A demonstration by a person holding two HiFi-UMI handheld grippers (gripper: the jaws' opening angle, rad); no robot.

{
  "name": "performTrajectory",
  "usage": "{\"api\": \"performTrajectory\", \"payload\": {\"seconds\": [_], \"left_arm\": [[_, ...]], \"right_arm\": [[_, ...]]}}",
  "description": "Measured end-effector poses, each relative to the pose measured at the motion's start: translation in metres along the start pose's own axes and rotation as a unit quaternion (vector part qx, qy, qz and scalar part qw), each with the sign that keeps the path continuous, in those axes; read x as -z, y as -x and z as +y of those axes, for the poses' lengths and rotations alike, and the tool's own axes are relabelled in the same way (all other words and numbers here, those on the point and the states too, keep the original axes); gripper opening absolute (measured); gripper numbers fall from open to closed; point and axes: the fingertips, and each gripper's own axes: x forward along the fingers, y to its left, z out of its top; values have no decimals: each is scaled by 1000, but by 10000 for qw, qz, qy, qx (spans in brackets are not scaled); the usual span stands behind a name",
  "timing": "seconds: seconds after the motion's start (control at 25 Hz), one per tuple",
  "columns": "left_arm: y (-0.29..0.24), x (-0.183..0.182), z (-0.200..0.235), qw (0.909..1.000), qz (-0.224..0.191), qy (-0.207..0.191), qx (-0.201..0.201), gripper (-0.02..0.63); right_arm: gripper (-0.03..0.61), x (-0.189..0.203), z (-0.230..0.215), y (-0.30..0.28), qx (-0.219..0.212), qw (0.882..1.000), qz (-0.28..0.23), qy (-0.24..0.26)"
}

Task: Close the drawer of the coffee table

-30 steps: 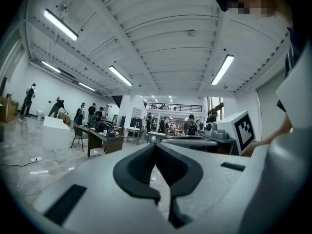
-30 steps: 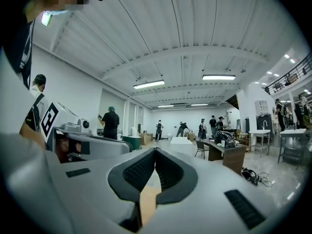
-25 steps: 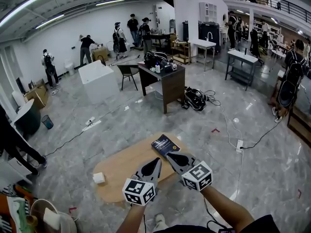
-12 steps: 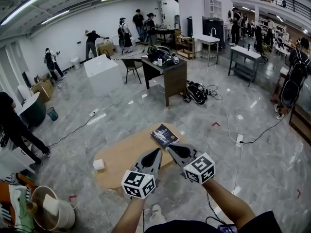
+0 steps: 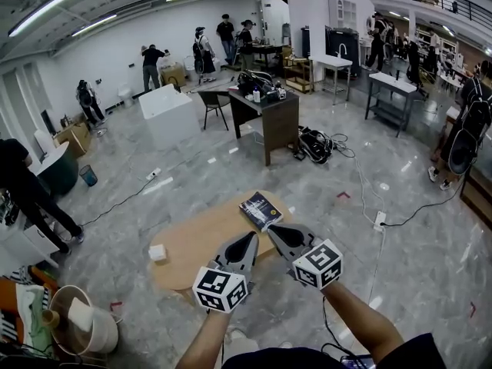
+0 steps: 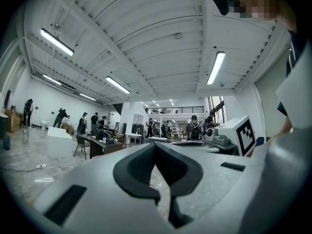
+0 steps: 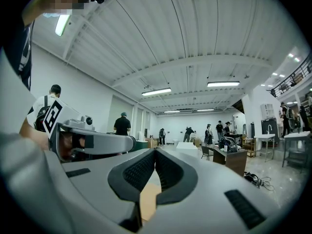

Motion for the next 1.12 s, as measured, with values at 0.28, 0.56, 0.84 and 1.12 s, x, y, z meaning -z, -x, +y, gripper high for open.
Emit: {"api": "performTrajectory", "payload": {"seconds": [0.28, 0.56, 0.84, 1.12], "left_arm": [[8, -2, 0, 10000, 25, -61, -17, 0], [10, -1, 9, 10000, 29, 17, -16, 0], [8, 5, 13, 9999, 93, 83, 24, 0], [6, 4, 24, 9998, 44, 198, 58, 0]], "right_arm": [[18, -6, 9, 1, -66, 9999, -80, 8], [18, -3, 12, -9, -80, 9999, -97, -5], [18, -3, 7, -14, -36, 10000, -86, 18], [18, -2, 1, -24, 21, 9999, -98, 14]]}}
